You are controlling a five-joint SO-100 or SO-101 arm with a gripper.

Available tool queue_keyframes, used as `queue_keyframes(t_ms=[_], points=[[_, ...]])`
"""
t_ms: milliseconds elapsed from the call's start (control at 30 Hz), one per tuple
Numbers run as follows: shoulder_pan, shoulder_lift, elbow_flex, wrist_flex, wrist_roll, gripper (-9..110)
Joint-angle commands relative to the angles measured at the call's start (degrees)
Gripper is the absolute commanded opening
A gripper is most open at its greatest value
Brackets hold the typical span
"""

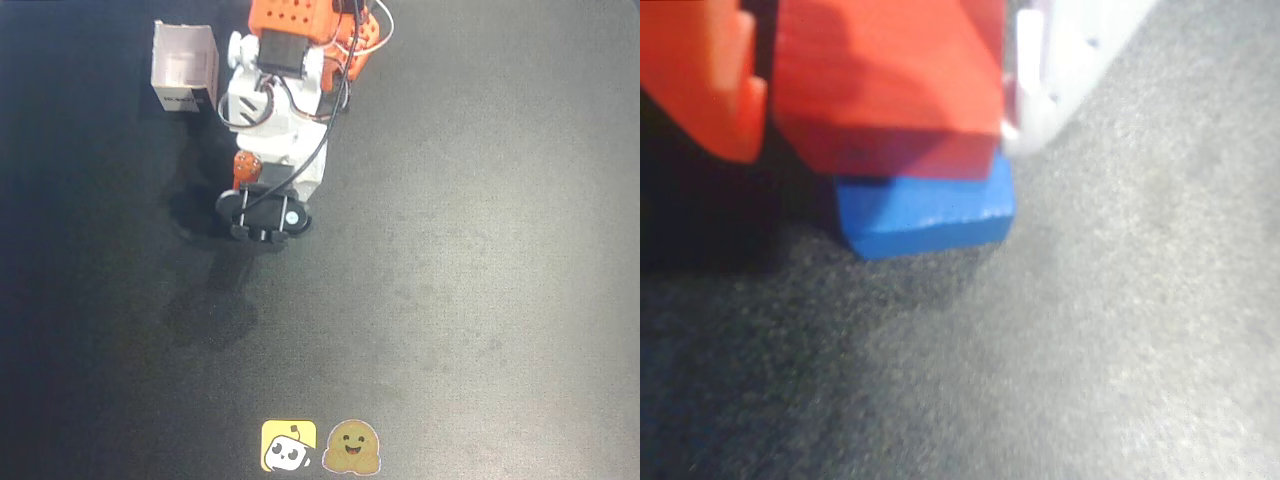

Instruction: Put the red cube on top of the blue cube.

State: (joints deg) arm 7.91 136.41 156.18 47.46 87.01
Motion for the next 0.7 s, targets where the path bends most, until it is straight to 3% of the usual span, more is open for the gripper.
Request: queue_keyframes(t_ms=[0,300,667], points=[[-0.2,-1.0,-4.8,-0.9,0.3,19],[-0.3,-0.4,-8.4,1.6,-0.1,23],[-0.6,11.7,-14.3,16.0,0.1,23]])
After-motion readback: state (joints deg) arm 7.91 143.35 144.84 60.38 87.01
